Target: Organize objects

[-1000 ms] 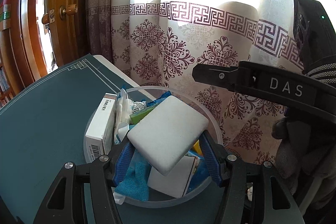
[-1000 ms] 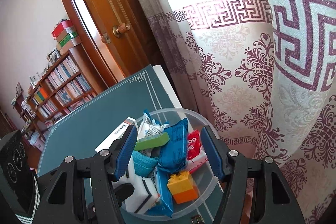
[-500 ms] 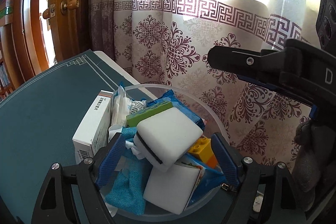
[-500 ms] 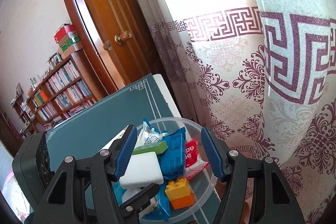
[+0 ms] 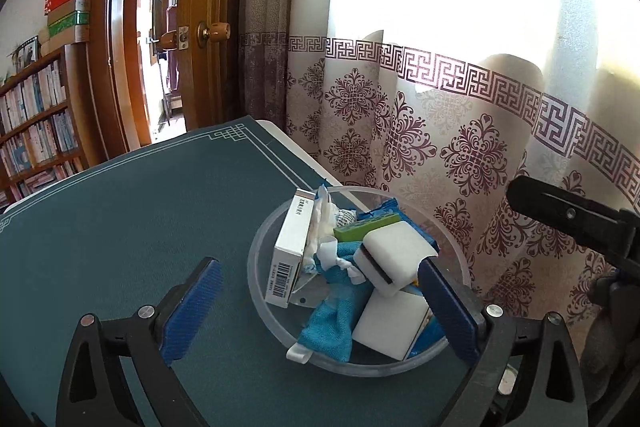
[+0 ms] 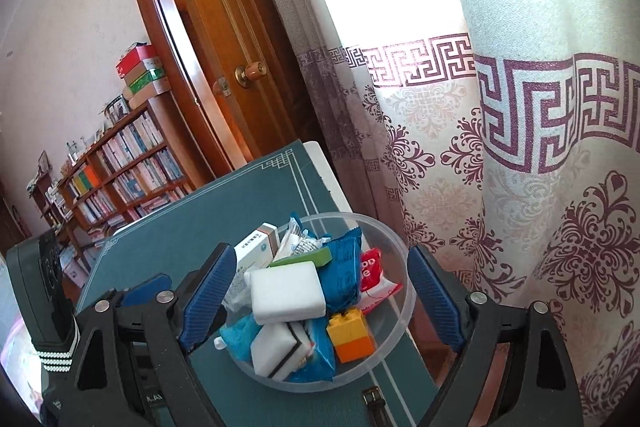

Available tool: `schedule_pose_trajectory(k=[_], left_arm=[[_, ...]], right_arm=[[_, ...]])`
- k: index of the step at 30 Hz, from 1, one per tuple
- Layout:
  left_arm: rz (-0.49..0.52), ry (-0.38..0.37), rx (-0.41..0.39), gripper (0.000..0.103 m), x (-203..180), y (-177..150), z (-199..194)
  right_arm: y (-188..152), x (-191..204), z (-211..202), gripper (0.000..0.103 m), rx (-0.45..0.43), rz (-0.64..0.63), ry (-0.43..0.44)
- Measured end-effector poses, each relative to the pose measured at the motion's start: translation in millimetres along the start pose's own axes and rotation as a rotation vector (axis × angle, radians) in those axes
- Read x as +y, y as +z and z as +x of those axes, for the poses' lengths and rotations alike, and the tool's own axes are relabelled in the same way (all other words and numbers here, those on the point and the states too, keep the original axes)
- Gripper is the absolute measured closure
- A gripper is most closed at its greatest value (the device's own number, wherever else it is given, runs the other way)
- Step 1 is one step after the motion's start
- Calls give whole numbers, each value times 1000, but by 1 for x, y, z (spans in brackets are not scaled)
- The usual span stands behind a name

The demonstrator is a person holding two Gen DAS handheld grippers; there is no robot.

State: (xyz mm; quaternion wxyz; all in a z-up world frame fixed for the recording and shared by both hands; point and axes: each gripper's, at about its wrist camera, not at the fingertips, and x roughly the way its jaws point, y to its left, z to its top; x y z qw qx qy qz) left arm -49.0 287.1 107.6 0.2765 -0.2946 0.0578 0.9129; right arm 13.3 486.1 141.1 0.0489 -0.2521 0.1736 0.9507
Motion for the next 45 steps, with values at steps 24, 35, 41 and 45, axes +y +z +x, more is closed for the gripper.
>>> schedule_pose_trajectory(k=[24,35,41,45], left_arm=[[26,171,19,0,-9,-16,-50],[22,240,29,0,-10,-18,-52],[17,241,35,0,-7,-19,-52],[17,239,38,0,-7,-20,-51]], right_arm=[[-61,33,-37,4,127,-235,-109],[-68,38,-24,4,152,-279,-137],[-64,40,-22,4,145,-267,-126],[-64,41,-19,4,148,-275,-138]])
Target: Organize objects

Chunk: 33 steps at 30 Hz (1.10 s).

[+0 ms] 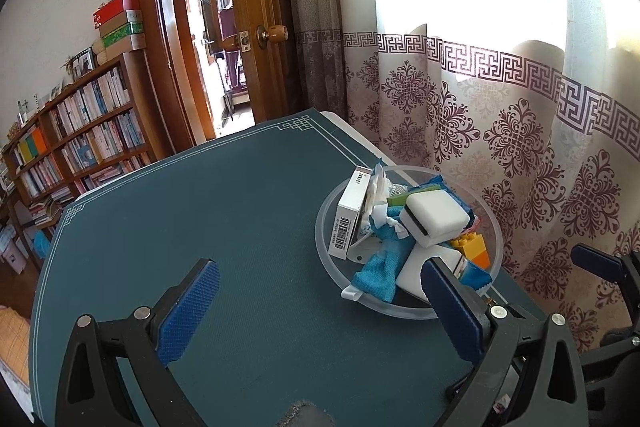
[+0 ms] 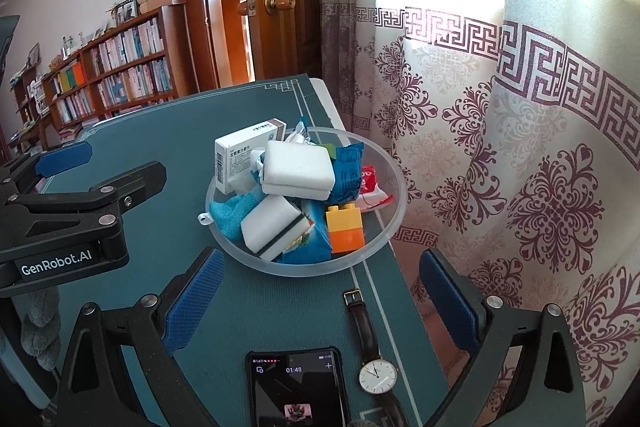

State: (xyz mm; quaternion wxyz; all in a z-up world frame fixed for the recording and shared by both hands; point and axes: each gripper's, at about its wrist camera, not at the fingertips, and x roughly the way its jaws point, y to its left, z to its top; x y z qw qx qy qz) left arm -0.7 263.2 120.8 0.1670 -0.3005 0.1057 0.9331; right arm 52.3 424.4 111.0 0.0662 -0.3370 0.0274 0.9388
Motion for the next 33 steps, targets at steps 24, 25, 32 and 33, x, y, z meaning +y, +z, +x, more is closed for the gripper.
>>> schedule_pose_trajectory(k=[24,25,32,33], left_arm=[[2,-30,23,0,0,3,6],[4,-30,25,0,0,3,7],[10,-34,32,0,-2,3,11],[9,-33,32,0,-2,4,11]], right_arm=[[0,3,15,4,29,2,-15],[0,3,16,4,31,4,-15],[-2,3,20,4,37,6,-18],[-2,3,20,4,37,7,-18]])
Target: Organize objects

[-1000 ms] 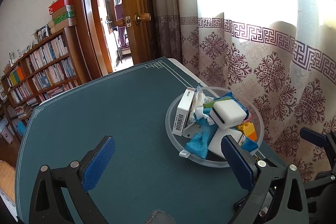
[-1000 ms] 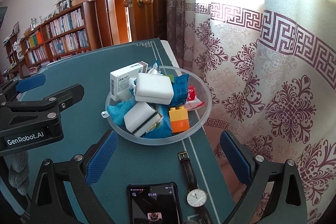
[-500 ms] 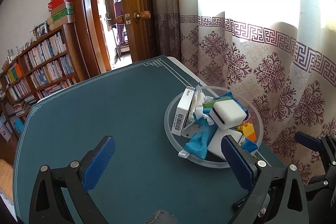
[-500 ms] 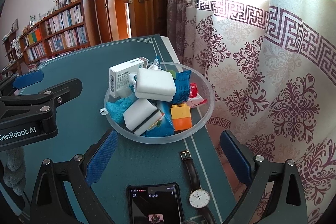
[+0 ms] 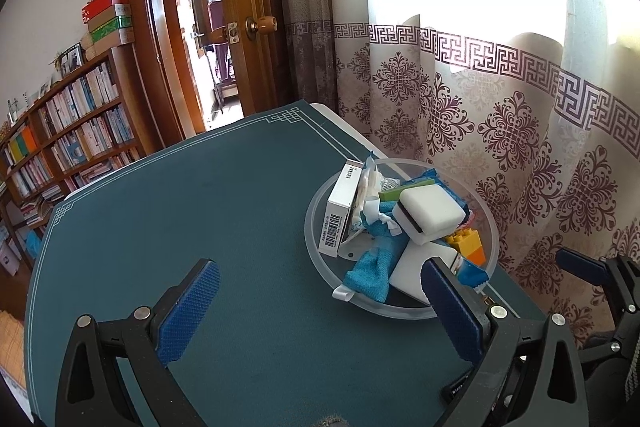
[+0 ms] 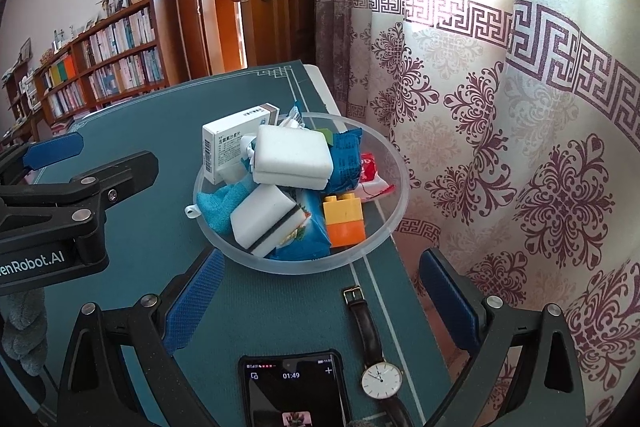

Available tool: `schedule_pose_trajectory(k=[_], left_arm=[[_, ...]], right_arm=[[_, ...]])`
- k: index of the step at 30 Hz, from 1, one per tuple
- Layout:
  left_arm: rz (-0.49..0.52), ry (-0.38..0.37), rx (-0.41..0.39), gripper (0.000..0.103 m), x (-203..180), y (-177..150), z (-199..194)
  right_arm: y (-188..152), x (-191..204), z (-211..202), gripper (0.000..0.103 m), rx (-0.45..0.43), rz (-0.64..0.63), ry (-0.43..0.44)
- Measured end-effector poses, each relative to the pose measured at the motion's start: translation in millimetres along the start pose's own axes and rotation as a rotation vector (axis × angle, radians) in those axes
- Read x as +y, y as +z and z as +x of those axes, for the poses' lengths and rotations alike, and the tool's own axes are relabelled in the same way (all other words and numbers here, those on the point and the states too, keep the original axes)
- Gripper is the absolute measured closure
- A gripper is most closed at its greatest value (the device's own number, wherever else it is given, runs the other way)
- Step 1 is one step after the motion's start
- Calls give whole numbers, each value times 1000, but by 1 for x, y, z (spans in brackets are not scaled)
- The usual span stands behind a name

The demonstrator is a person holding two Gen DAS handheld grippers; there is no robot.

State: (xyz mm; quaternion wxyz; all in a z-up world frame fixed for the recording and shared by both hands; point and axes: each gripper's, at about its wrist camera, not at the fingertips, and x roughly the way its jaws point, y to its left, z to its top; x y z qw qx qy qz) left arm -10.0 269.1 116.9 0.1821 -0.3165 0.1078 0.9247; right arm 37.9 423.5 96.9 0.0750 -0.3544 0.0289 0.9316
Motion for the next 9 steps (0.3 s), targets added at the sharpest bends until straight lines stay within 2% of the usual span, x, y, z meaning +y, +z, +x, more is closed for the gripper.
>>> schedule_pose_trajectory(k=[9], left_arm=[[13,-16,-1,0,-2,0,2]], right_arm=[[-1,0,3,4,8,10,-2]])
